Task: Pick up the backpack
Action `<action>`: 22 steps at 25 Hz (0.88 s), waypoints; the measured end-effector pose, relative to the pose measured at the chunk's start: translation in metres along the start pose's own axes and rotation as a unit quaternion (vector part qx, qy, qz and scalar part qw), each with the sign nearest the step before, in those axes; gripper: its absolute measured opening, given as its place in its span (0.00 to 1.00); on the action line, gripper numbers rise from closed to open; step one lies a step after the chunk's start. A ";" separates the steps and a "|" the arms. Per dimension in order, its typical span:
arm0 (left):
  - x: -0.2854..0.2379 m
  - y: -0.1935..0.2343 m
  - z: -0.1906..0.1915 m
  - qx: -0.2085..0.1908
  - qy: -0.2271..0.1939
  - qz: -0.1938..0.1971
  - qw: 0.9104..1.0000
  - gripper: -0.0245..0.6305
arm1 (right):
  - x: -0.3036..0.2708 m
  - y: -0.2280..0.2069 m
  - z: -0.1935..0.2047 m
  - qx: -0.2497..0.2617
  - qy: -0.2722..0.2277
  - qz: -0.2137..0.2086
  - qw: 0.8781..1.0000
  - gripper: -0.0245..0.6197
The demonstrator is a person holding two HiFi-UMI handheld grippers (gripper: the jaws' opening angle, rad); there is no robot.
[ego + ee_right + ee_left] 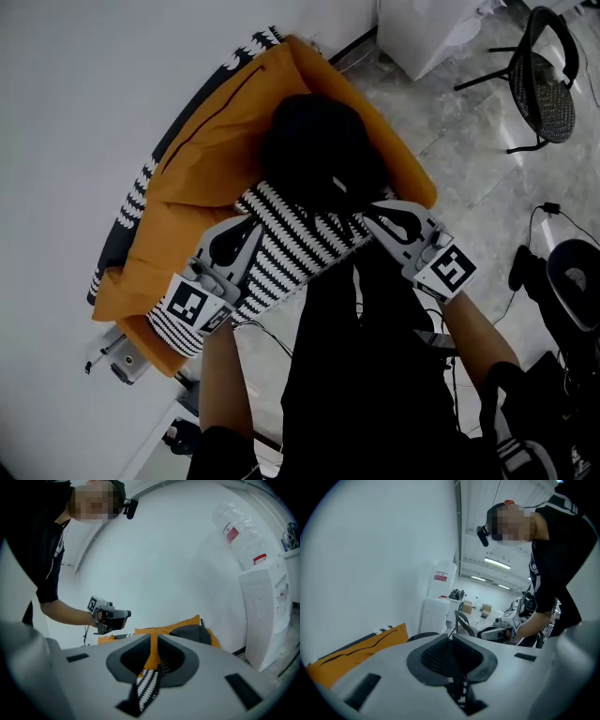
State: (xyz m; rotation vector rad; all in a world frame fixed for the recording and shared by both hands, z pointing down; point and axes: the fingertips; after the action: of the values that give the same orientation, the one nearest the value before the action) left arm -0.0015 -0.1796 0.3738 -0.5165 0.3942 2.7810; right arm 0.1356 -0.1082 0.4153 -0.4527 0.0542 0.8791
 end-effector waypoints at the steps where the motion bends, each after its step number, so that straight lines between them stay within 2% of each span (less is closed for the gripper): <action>1: -0.005 0.009 0.000 -0.007 0.003 0.001 1.000 0.07 | -0.004 -0.009 0.001 0.003 0.000 0.007 1.000 0.08; 3: -0.016 0.024 0.004 -0.020 0.008 0.003 1.000 0.07 | -0.011 -0.027 0.001 0.010 -0.003 0.022 1.000 0.10; 5: -0.026 0.036 0.011 -0.027 0.013 0.005 1.000 0.08 | -0.018 -0.042 -0.003 0.013 -0.010 0.036 0.999 0.18; 8: -0.040 0.052 0.025 -0.028 0.016 0.011 0.999 0.08 | -0.023 -0.058 -0.009 0.025 -0.019 0.060 0.998 0.19; 11: -0.052 0.068 0.038 -0.028 0.019 0.021 0.999 0.18 | -0.032 -0.067 -0.017 0.036 -0.025 0.078 0.996 0.21; 13: -0.059 0.078 0.047 -0.031 0.025 0.028 0.999 0.19 | -0.038 -0.069 -0.018 0.041 -0.024 0.083 0.995 0.22; 22: -0.094 0.106 0.074 -0.055 0.063 0.060 0.995 0.29 | -0.054 -0.101 0.025 0.033 0.025 0.118 0.992 0.28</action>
State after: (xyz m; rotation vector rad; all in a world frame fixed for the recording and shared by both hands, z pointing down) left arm 0.0259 -0.2749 0.4989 -0.7198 0.3093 2.9078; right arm 0.1736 -0.1935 0.4866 -0.4115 0.1865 1.0956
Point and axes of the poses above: the fingertips, and each gripper's own axes: x backward along the fingers, y to its left, z out of its underside, and after that the axes turned 3 degrees about y, right-handed
